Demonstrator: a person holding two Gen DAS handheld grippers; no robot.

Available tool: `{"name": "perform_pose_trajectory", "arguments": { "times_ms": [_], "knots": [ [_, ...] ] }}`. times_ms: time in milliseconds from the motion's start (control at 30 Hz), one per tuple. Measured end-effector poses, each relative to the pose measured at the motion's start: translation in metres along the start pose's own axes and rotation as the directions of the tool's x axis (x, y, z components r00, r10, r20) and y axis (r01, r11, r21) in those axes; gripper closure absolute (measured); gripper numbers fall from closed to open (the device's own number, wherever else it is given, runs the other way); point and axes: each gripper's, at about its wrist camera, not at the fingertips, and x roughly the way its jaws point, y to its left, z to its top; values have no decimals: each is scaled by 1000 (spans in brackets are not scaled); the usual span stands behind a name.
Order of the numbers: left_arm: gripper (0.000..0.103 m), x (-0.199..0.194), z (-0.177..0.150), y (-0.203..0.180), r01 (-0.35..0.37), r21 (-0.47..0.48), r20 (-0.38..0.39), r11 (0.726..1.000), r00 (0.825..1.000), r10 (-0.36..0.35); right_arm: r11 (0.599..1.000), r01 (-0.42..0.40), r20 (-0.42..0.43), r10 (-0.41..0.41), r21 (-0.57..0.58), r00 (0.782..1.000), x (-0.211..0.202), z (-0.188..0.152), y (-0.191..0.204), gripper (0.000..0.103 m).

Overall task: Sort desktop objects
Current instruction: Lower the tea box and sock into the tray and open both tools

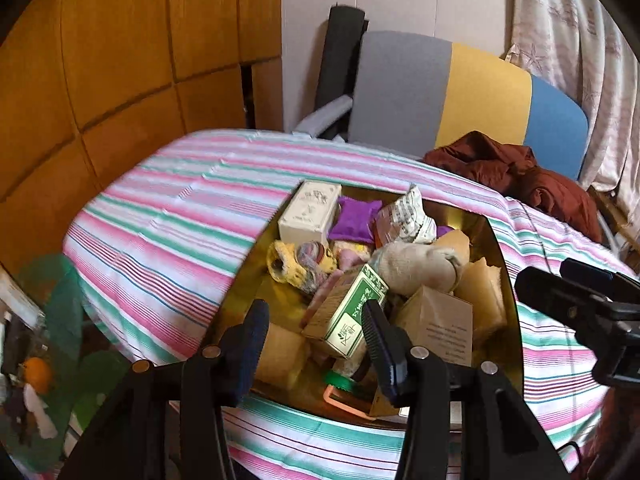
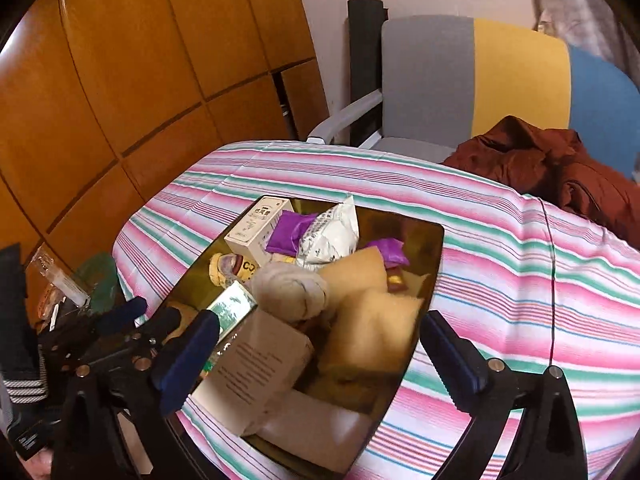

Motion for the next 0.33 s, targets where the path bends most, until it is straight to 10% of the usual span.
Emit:
{"name": "perform_pose_trajectory", "arguments": {
  "times_ms": [333],
  "knots": [
    [54,-8,-3,-18,-56,41,22,998,998,55,999,-12,-9,12,49,1000,-2,-8,-14,2]
  ]
}}
